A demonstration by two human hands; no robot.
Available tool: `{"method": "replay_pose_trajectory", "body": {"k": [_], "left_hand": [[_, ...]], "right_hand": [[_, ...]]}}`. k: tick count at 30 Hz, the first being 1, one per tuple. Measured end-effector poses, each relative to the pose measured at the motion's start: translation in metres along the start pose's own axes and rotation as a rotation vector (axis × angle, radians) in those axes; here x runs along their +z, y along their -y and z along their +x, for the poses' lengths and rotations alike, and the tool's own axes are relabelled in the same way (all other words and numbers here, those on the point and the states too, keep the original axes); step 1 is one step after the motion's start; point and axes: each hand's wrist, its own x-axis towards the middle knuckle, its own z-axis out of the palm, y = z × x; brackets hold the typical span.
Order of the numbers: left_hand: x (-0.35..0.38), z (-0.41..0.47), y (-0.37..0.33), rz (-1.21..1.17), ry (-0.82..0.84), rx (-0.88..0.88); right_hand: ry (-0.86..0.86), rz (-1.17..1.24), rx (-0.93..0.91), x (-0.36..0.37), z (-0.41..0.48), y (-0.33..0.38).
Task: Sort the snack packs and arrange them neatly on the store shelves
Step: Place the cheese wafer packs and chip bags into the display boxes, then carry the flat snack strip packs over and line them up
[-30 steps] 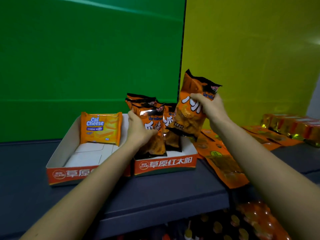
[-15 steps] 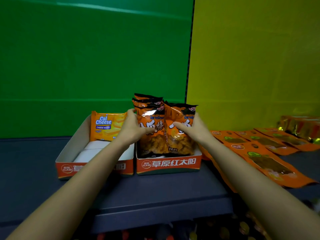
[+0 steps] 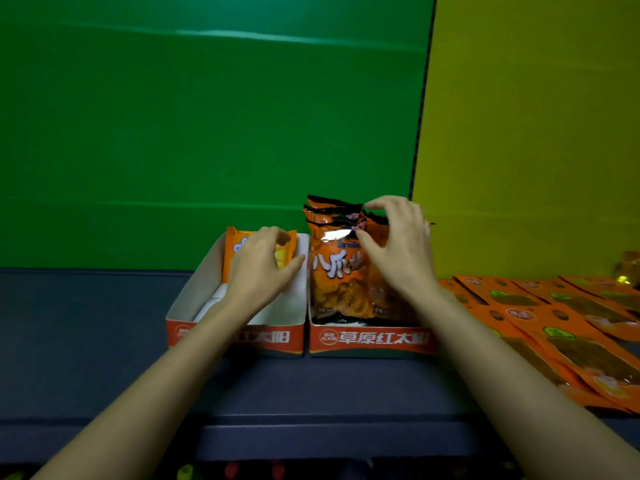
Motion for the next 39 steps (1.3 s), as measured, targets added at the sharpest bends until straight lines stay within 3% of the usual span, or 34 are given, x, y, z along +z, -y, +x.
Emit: {"method": "replay_pose_trajectory", "body": {"k": [6, 14, 27, 39], "left_hand": [[-0.063, -0.02, 0.069, 0.254, -0.035, -0.081], [-0.194, -0.081, 0.172, 0.467, -0.083, -0.324], [-0.406, -0.187, 0.327, 0.655, -0.021, -0.524], [-0.525, -0.23, 0.43, 0.775, -0.037, -0.646]], "right_hand": [[0.321, 0.194, -0.212, 0.056, 0.002, 0.085], [0.591, 0.268, -0.394, 0.122, -0.021, 0.232], [0.755, 0.383, -0.498, 0.21, -0.081, 0.487], [0.859, 0.455, -0.503, 0.297, -0.091, 0.653]]}}
